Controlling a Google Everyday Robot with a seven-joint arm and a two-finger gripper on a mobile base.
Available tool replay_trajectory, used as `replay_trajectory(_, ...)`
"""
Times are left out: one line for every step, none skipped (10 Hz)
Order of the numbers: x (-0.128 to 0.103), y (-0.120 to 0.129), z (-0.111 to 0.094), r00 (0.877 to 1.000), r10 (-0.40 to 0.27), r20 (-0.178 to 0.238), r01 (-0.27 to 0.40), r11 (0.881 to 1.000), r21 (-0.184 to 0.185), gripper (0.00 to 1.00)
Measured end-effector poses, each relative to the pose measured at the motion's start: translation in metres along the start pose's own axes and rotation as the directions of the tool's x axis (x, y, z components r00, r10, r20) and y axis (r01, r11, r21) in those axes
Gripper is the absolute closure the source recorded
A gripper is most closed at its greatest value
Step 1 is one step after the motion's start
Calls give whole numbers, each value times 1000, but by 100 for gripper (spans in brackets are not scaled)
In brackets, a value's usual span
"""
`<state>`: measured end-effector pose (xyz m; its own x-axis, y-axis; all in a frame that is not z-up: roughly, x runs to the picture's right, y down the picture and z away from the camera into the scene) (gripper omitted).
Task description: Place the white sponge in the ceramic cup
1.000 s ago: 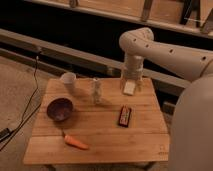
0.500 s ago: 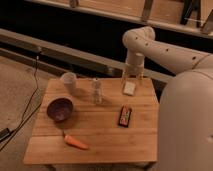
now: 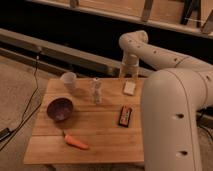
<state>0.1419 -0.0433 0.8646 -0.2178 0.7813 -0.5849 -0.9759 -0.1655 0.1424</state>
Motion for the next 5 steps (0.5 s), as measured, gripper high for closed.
replay_trajectory(-6, 1, 9, 1000, 9, 11, -9, 1000, 3, 35)
replay_trajectory(-14, 2, 19, 999, 21, 26, -21, 1000, 7, 35)
replay_trajectory(-19, -3, 32, 999, 36, 35, -36, 999, 18, 35)
replay_trajectory(-22, -7, 43, 998, 50, 36, -51, 998, 26, 35)
replay_trajectory(-22, -10, 53, 998, 62, 33, -63, 997, 33, 35)
